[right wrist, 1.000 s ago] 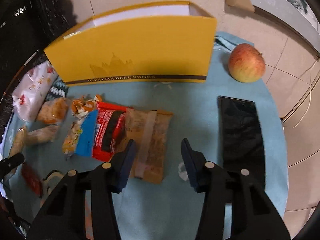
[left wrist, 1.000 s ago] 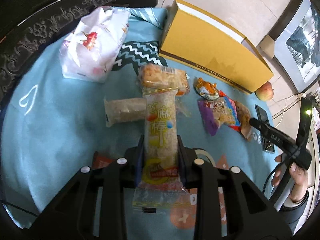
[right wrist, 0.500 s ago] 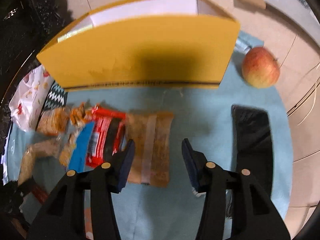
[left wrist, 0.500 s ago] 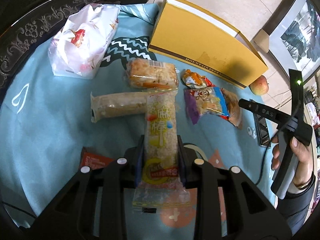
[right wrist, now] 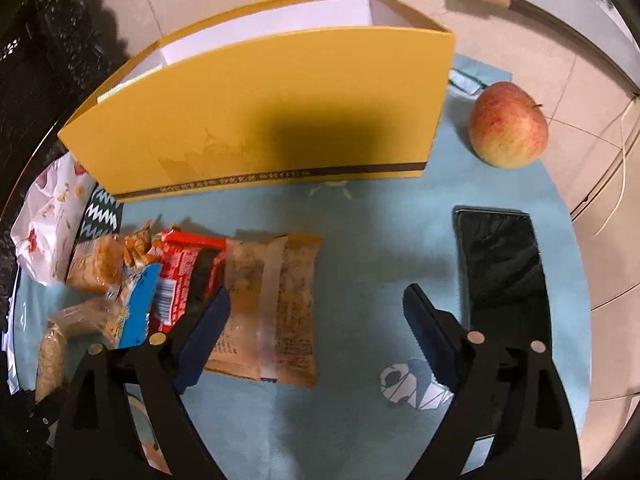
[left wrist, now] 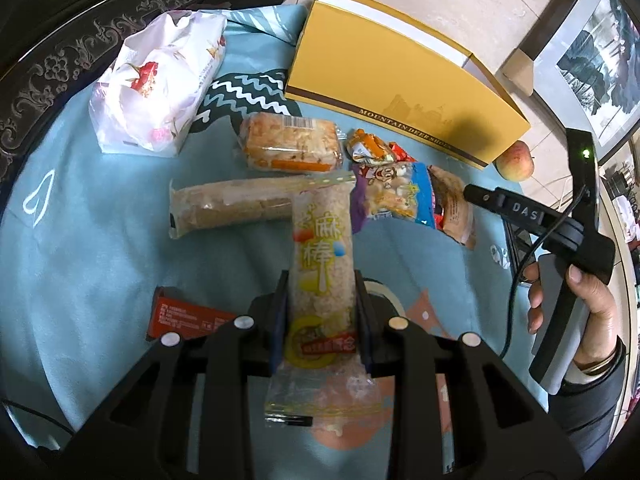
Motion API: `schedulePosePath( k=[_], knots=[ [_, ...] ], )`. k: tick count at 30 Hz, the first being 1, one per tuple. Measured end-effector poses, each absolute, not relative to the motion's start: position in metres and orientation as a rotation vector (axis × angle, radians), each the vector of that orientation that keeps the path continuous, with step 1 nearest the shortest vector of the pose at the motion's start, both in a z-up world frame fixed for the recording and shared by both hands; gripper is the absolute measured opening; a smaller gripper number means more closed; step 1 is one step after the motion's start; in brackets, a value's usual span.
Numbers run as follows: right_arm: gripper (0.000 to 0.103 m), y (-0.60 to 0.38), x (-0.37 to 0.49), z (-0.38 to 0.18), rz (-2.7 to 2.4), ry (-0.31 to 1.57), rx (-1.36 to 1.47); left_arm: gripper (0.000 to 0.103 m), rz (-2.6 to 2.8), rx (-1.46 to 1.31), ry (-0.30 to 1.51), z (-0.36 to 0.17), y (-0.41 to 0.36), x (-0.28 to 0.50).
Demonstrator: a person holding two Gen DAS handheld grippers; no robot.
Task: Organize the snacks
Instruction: 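Grasp the brown paper-wrapped bread with the right gripper while the left gripper holds the stick, then carry both snacks over the yellow box and open both grippers to drop them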
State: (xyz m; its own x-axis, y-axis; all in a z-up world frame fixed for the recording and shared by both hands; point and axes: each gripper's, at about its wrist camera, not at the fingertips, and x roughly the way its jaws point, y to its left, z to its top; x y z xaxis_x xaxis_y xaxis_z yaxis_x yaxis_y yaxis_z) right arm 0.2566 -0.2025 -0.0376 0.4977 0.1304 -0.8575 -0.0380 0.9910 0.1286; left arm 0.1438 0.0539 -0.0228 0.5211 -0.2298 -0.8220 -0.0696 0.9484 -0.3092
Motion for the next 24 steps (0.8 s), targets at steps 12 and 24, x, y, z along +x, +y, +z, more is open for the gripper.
schedulePosePath(
  k=[12, 24],
  knots=[
    [0.031, -0.164, 0.253, -0.049, 0.119, 1.061, -0.068, 0.029, -0.092, -0.315, 1.046, -0.027, 0.055, 0.148],
    [0.031, -0.216, 0.219, -0.002, 0.185, 0.964, 0.077, 0.029, -0.11, -0.268, 1.014, -0.008, 0.04, 0.149]
  ],
)
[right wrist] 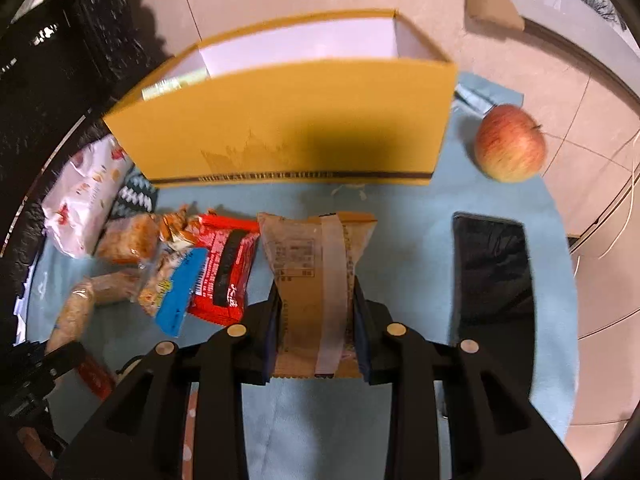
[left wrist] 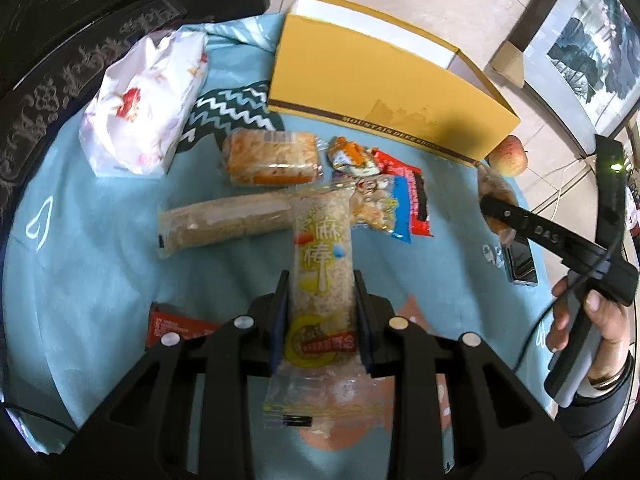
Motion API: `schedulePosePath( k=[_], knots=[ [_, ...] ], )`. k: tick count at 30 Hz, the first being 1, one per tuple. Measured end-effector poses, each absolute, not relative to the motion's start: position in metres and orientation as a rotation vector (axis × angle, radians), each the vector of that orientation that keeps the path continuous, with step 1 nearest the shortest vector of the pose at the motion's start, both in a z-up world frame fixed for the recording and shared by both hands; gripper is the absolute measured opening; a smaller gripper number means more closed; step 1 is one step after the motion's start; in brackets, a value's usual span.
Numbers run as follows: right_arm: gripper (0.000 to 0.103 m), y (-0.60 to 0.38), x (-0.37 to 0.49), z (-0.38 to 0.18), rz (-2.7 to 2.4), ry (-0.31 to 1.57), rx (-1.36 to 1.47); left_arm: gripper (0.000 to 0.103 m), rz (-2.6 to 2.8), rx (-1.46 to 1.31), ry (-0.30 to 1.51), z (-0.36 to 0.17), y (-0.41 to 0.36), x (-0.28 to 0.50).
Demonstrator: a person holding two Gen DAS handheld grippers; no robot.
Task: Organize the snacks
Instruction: 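Carry both snacks over the yellow box and open both grippers to drop them, then move both grippers back from the box toward the snack pile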
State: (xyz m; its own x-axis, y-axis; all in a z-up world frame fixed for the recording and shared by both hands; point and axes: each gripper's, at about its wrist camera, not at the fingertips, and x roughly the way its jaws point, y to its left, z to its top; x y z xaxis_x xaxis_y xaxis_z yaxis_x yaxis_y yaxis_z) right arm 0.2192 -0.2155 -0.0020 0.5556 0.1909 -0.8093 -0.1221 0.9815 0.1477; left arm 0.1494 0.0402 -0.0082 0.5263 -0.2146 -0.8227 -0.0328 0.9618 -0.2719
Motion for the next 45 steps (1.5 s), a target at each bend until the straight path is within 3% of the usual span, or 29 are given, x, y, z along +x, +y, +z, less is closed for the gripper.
schedulePosePath(
  k=[10, 17, 32, 34, 35, 36, 38, 45],
  knots=[
    [0.031, -0.228, 0.223, 0.052, 0.202, 0.831, 0.079, 0.029, -0.11, -0.188, 0.943, 0.038, 0.016, 0.189],
    [0.031, -0.231, 0.262, 0.095, 0.173, 0.687, 0.077, 0.029, -0.103, -0.126, 0.835, 0.087, -0.011, 0.26],
    [0.033, -0.217, 0.357, 0.066, 0.09, 0.68, 0.046, 0.029, -0.05, -0.143, 0.835, 0.071, -0.022, 0.387],
    [0.039, -0.214, 0.366, 0.064, 0.067, 0.686, 0.037, 0.047, -0.02, -0.161, 0.821, 0.07, -0.021, 0.393],
    [0.054, -0.213, 0.367, 0.063, 0.053, 0.689, 0.025, 0.083, 0.007, -0.164, 0.807, 0.071, -0.02, 0.394],
    [0.064, -0.212, 0.365, 0.065, 0.013, 0.672, 0.005, 0.099, 0.061, -0.161, 0.772, 0.074, -0.018, 0.39],
    [0.064, -0.214, 0.352, 0.071, 0.022, 0.607, 0.025, 0.099, 0.097, -0.16, 0.692, 0.082, -0.015, 0.377],
    [0.066, -0.235, 0.308, 0.068, 0.126, 0.662, 0.227, 0.099, 0.058, -0.16, 0.756, 0.089, -0.008, 0.34]
  ],
)
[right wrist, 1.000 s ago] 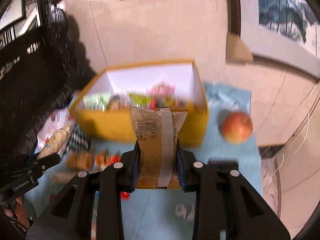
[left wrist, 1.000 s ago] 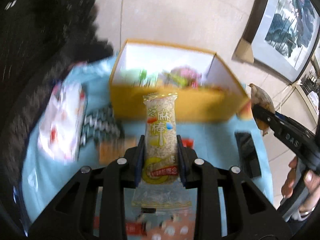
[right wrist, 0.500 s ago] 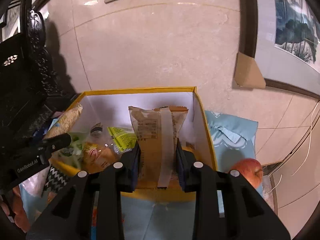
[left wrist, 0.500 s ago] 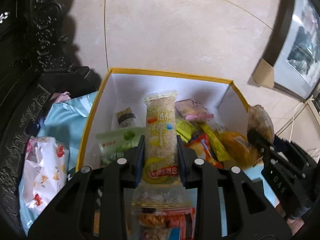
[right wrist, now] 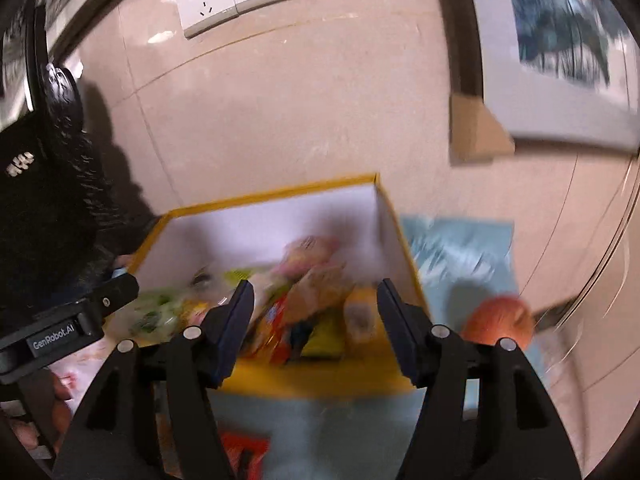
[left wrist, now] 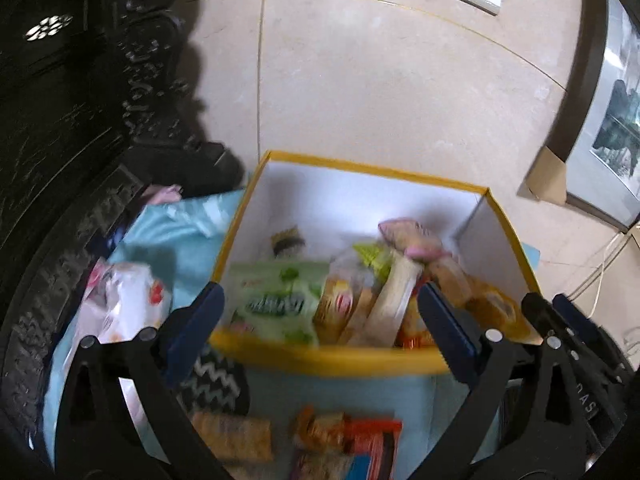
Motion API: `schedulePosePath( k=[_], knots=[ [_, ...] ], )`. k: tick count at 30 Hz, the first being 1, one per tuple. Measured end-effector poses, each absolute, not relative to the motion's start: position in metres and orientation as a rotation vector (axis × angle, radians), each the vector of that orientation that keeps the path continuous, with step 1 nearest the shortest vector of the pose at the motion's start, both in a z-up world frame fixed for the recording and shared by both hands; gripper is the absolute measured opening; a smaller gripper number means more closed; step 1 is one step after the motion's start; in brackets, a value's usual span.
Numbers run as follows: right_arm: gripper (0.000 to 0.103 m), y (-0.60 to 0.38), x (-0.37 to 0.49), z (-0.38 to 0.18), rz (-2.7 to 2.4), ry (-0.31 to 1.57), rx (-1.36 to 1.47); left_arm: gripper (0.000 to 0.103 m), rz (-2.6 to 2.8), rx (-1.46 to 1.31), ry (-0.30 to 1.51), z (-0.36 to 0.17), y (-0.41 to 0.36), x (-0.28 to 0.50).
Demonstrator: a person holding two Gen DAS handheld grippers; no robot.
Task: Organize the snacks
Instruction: 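Move both grippers back from the box toward the snack pile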
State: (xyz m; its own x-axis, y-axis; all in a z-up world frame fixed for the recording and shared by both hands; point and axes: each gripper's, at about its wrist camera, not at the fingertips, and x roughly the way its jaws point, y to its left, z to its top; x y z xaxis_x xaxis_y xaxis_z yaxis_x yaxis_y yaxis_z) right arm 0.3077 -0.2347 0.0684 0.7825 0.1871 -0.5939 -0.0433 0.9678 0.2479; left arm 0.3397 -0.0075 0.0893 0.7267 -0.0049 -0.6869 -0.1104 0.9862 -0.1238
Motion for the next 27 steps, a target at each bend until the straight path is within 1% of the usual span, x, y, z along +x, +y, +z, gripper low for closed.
schedulePosePath(
  k=[5, 10, 13, 14, 17, 22, 27],
  knots=[
    [0.071, -0.224, 0.267, 0.047, 0.185, 0.72, 0.237, 0.099, 0.018, -0.161, 0.79, 0.083, -0.002, 0.286],
    [0.073, -0.216, 0.22, 0.023, 0.244, 0.774, 0.3, 0.099, 0.005, -0.12, 0.841, 0.06, 0.014, 0.23],
    [0.077, -0.215, 0.198, 0.012, 0.275, 0.802, 0.356, 0.099, 0.006, -0.09, 0.867, 0.044, 0.022, 0.199],
    [0.079, -0.214, 0.189, 0.008, 0.284, 0.805, 0.37, 0.099, 0.006, -0.078, 0.88, 0.037, 0.024, 0.19],
    [0.092, -0.215, 0.171, 0.0, 0.289, 0.8, 0.42, 0.099, 0.011, -0.026, 0.925, 0.013, 0.025, 0.161],
    [0.093, -0.212, 0.155, -0.024, 0.31, 0.817, 0.453, 0.099, 0.035, -0.003, 0.99, -0.019, 0.03, 0.133],
    [0.093, -0.217, 0.157, -0.03, 0.313, 0.832, 0.471, 0.099, 0.087, -0.091, 1.013, -0.035, 0.042, 0.112]
  ],
)
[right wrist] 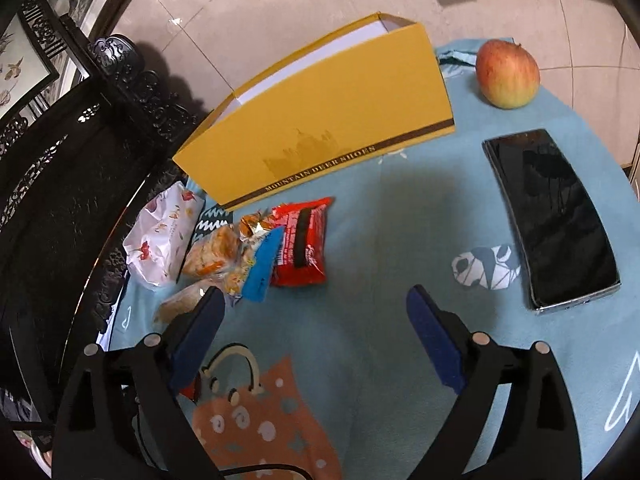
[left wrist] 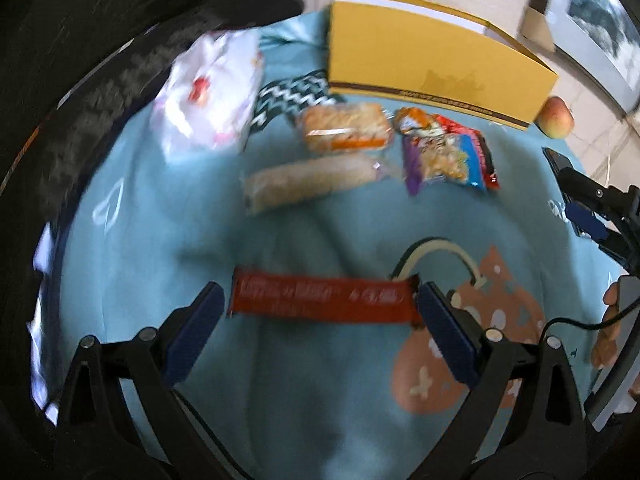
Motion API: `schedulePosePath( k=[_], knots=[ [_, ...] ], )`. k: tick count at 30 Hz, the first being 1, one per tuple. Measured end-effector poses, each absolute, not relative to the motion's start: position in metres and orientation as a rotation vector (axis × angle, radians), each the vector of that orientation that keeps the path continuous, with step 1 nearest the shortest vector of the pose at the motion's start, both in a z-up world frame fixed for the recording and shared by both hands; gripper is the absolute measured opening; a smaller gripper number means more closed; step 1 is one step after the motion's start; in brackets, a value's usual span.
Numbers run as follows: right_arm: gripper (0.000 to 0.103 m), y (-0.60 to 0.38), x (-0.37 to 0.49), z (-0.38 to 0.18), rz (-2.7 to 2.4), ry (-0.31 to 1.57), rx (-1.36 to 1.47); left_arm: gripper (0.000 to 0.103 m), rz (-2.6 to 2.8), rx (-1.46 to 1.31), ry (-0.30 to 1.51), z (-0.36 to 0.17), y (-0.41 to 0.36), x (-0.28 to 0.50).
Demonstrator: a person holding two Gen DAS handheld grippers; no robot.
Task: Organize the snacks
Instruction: 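Lower the left gripper over the long red snack bar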
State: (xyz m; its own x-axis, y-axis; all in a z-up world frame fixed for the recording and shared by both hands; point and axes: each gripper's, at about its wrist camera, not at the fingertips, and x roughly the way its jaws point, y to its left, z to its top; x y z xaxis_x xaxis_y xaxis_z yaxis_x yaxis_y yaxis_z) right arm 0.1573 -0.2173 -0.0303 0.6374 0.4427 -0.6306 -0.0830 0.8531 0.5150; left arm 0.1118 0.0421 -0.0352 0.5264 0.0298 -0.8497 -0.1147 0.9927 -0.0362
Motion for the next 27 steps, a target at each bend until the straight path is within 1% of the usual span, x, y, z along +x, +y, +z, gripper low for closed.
schedulePosePath(
  k=[8, 13, 19, 24, 27],
  knots=[
    [0.093, -0.212, 0.152, -0.027, 0.328, 0.816, 0.445, 0.099, 0.177, -0.366, 1.154, -0.053, 0.063, 0.116],
    [0.093, -0.212, 0.151, -0.026, 0.332, 0.814, 0.446, 0.099, 0.234, -0.462, 1.177, -0.065, 0.065, 0.127],
    [0.093, -0.213, 0.151, -0.026, 0.327, 0.812, 0.45, 0.1, 0.278, -0.488, 1.153, -0.064, 0.059, 0.14],
    [0.093, -0.211, 0.151, -0.027, 0.333, 0.82, 0.444, 0.1, 0.236, -0.361, 1.173, -0.066, 0.039, 0.169],
    [0.093, -0.211, 0.152, -0.028, 0.329, 0.825, 0.449, 0.1, 0.172, -0.376, 1.165, -0.064, 0.028, 0.175]
  ],
)
